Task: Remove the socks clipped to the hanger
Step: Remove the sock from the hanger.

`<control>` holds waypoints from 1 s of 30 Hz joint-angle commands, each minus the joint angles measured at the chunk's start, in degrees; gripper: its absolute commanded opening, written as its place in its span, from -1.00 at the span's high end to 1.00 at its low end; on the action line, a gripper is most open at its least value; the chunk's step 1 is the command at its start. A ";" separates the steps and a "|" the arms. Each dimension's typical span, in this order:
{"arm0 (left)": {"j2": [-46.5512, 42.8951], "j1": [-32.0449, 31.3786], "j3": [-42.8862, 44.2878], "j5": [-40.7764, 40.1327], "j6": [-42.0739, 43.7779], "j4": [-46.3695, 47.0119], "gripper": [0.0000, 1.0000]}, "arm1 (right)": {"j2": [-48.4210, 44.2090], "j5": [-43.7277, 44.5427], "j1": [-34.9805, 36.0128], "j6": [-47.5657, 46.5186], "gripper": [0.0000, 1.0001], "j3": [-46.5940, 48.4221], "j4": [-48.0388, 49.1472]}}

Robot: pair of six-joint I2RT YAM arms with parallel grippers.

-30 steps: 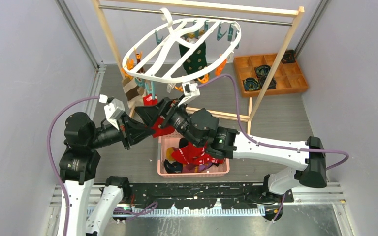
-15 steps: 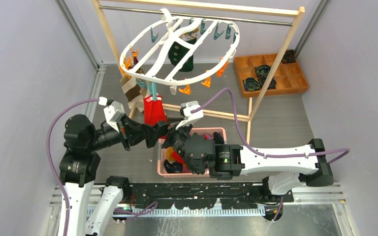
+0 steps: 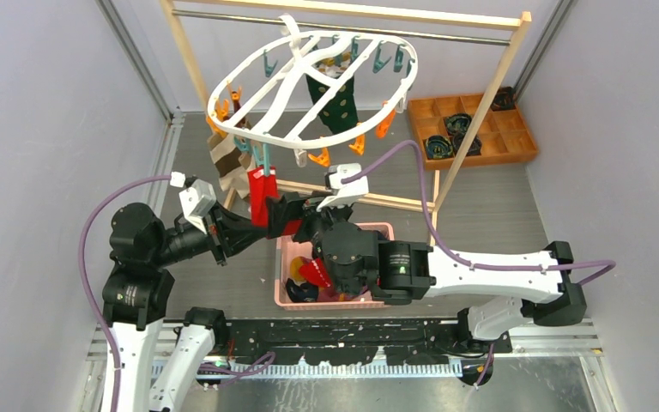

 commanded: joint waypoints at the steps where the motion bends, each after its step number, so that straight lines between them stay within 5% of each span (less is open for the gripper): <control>1: -0.67 -0.42 0.59 1.38 1.05 0.98 0.99 | -4.48 6.65 0.12 2.48 -0.96 -0.30 -4.78; 15: -0.34 -0.35 -0.13 -0.64 4.95 0.72 0.99 | 3.56 -7.24 -0.38 9.05 -0.89 7.05 -2.96; 30: 1.99 -1.02 0.77 -0.13 1.57 5.22 0.93 | 8.56 -23.76 -9.71 19.63 -0.31 9.41 -1.90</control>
